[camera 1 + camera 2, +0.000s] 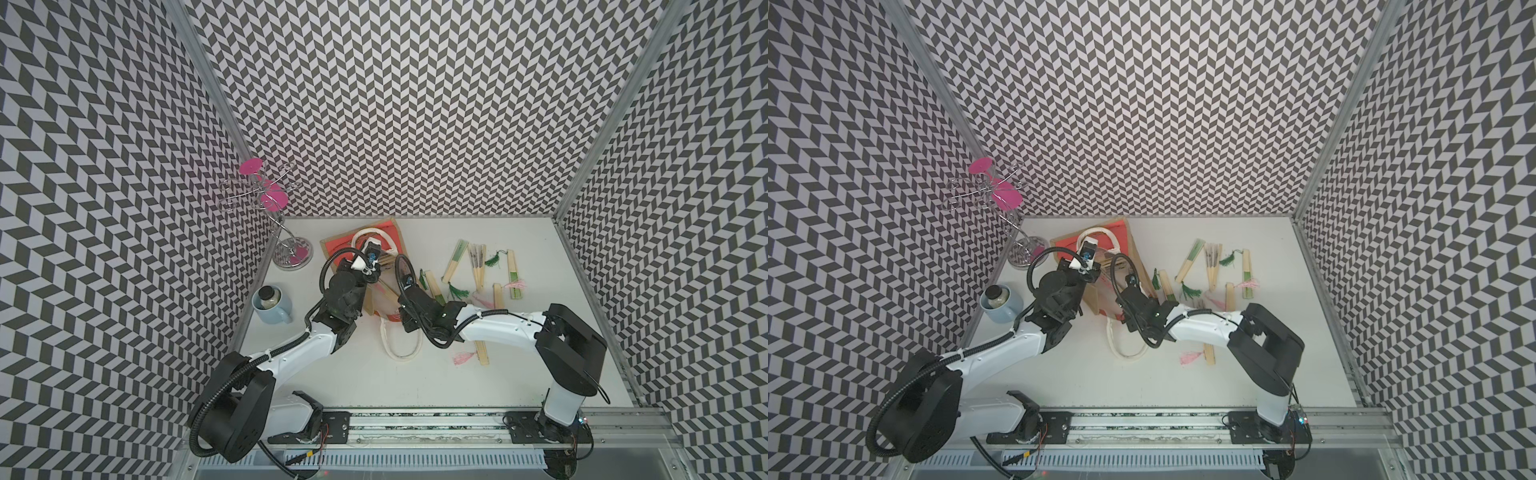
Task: Take out the folding fans from the tote bags
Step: Pick up the folding fan from the canvas bag.
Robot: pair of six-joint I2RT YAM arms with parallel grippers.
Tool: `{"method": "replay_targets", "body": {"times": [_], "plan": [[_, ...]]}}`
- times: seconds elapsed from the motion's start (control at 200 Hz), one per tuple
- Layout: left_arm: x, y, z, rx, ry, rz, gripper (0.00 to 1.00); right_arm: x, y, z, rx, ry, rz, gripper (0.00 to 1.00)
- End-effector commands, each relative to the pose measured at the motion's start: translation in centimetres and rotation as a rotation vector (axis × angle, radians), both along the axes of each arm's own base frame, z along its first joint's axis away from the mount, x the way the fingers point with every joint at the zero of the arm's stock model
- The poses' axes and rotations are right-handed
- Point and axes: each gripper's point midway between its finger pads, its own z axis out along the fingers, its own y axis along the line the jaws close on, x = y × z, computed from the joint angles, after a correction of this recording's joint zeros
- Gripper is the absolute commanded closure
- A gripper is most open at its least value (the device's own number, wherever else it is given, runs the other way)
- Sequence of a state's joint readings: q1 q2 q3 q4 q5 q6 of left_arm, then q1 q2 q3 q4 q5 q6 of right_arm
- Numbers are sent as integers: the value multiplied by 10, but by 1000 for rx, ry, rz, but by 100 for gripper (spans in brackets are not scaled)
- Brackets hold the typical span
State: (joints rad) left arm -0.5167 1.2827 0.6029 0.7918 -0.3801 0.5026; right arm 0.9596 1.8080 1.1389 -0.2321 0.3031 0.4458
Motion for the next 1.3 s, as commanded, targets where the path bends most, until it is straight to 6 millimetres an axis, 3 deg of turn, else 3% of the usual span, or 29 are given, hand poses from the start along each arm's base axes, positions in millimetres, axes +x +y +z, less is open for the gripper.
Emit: {"method": "replay_targets", "body": {"times": [0.0,0.521,0.977,1.172,1.292], "plan": [[0,2,21,-45,-49,-2,100,10,3,-1,36,24,-31,50],[0,-1,20,-53,-46,-18,100,18,10,-15,-1,10,-12,51],[1,-4,20,-59,-43,-32,100,21,14,-32,-114,-63,-43,61],[1,-4,20,-53,-44,-32,100,22,12,-24,-112,-71,-58,69],[2,-3,21,-50,-44,-22,100,19,9,-7,-91,-79,-58,74]]}}
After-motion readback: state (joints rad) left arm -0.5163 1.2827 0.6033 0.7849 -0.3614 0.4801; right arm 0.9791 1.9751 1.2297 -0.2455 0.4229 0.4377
